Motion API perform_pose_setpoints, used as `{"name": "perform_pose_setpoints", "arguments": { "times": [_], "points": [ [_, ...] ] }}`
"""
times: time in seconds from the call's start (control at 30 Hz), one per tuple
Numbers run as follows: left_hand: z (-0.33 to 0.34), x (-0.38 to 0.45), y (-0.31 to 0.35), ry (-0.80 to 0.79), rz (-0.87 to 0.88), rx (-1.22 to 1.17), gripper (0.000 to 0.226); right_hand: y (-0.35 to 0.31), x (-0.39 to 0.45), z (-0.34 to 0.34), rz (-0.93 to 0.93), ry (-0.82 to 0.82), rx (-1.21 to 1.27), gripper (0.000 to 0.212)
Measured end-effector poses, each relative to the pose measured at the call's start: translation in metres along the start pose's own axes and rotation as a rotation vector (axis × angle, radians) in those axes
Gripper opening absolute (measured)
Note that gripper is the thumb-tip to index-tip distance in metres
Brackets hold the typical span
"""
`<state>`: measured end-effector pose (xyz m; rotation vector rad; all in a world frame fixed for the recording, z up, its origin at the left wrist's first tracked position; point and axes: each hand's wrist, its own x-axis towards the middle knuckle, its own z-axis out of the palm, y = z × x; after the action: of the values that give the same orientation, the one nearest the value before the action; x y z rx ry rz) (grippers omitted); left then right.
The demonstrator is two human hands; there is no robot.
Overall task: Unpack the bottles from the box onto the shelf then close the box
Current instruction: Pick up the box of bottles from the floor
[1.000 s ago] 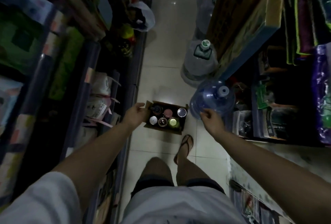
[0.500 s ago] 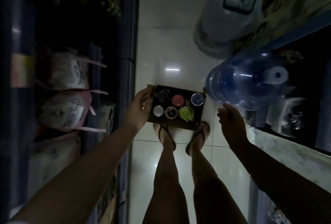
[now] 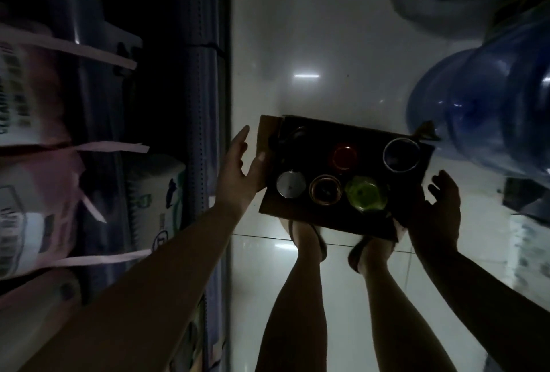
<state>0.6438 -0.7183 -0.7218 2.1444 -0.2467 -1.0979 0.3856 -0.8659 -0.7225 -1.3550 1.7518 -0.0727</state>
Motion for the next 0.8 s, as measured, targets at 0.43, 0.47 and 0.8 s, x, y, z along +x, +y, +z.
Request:
{"name": "perform_pose_setpoints", "arguments": {
  "times": [0.43, 0.47, 0.8],
  "points": [
    [0.034, 0.033, -0.039, -0.069, 0.110, 0.051, 0.073, 0.044, 0.026, 0.023, -0.232, -0.035, -0.037, 0.076],
    [0.031, 0.034, -0.040, -0.068, 0.095, 0.033, 0.073, 0.046, 0.026, 0.019, -0.222, -0.040, -0.044, 0.078],
    [0.015, 0.040, -0.038, -0.064, 0.048, -0.075, 0.074, 0.055, 0.039, -0.005, -0.168, -0.060, -0.042, 0.084]
  ]
}}
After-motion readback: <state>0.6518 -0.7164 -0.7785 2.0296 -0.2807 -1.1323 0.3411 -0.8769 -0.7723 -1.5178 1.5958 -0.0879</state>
